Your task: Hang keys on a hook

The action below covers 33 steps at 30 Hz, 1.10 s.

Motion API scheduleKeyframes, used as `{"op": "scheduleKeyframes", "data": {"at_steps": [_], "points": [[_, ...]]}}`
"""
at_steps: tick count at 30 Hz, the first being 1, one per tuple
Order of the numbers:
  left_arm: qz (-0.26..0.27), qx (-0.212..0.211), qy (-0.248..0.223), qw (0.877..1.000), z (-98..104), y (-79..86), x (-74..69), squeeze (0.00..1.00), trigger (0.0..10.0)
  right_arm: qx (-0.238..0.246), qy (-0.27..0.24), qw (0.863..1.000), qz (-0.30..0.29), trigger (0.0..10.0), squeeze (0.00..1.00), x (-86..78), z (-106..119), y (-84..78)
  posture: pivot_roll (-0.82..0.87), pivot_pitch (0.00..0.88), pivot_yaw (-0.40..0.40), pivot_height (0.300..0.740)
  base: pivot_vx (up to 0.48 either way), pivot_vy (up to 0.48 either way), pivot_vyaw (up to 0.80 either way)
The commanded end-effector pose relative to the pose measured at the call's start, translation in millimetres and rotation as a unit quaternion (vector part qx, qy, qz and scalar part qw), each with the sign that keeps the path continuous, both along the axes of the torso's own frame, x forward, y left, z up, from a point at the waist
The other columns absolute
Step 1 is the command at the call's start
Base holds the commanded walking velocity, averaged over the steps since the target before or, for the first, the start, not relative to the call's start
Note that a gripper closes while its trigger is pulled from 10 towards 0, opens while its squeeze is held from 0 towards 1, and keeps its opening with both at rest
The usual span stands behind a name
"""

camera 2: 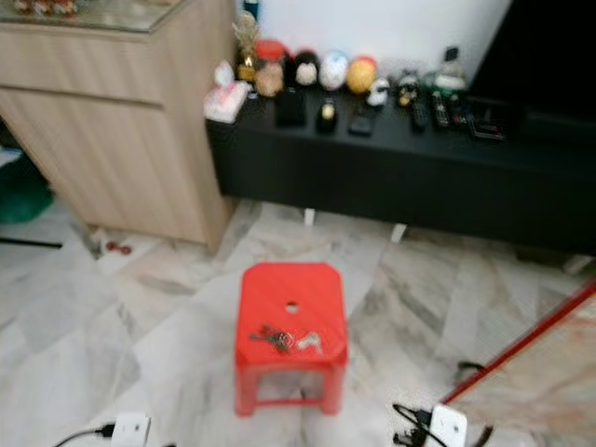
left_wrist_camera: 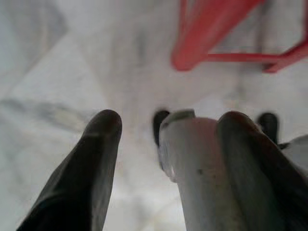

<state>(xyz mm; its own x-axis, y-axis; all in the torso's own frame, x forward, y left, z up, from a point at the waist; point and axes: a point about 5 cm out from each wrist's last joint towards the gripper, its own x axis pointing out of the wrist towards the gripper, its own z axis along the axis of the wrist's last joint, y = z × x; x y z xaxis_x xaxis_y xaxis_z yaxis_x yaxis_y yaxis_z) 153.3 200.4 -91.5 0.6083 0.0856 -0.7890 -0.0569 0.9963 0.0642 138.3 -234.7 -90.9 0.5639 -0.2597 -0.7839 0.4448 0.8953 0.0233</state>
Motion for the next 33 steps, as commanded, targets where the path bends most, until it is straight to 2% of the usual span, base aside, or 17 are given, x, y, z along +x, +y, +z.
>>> {"op": "scheduleKeyframes", "data": {"at_steps": [1,8,12,18,25,30,31,32,33], "points": [[-0.003,0.01,0.021,1.0,-4,6.5,-11.4,0.0,10.0,0.005,-0.009,1.0,-0.007,10.0,0.0,2.6,0,5.0,-0.03,0.098,-0.072,0.74,0.0,-0.322,0.0],[-0.008,0.012,0.024,1.0,-3,8.2,-8.7,0.0,10.0,0.014,-0.021,0.999,-0.025,10.0,0.0,4.6,1,6.8,-0.04,0.092,-0.063,0.74,0.0,-0.323,-0.11],[-0.004,0.014,0.018,1.0,0,10.5,-1.5,0.0,10.0,0.008,-0.024,1.0,-0.007,10.0,0.0,9.1,2,6.7,-0.03,0.079,-0.069,0.74,0.0,-0.325,-0.59],[0.004,0.016,0.02,1.0,0,12.7,-2.7,0.0,10.0,0.015,-0.038,0.999,0.008,10.0,0.0,13.7,4,8.1,-0.03,0.061,-0.074,0.74,0.0,-0.317,0.0],[0.017,0.015,0.017,1.0,0,12.5,-2.6,0.0,10.0,0.02,-0.082,0.995,0.047,10.0,0.0,25.2,11,10.0,-0.02,0.036,-0.09,0.74,0.0,0.0,0.0],[0.021,0.014,0.015,1.0,-1,12.4,-4.4,0.0,10.0,0.022,-0.112,0.992,0.049,10.0,0.0,28.2,15,10.0,-0.02,0.033,-0.095,0.74,0.0,0.0,0.0],[0.021,0.014,0.015,1.0,-1,12.3,-4.9,0.0,10.0,0.002,-0.162,0.985,0.066,10.0,0.0,63.4,34,11.1,-0.02,0.035,-0.097,0.74,0.0,0.0,0.0],[0.022,0.014,0.015,1.0,-1,12.0,-5.6,0.0,10.0,-0.028,-0.238,0.967,0.089,10.0,0.0,111.9,68,14.9,-0.02,0.037,-0.097,0.74,0.0,0.0,0.0],[0.022,0.014,0.015,1.0,-1,12.0,-5.6,0.0,10.0,-0.028,-0.238,0.967,0.089,10.0,0.0,111.9,68,14.9,-0.02,0.037,-0.097,0.74,0.0,0.0,0.0]]}}
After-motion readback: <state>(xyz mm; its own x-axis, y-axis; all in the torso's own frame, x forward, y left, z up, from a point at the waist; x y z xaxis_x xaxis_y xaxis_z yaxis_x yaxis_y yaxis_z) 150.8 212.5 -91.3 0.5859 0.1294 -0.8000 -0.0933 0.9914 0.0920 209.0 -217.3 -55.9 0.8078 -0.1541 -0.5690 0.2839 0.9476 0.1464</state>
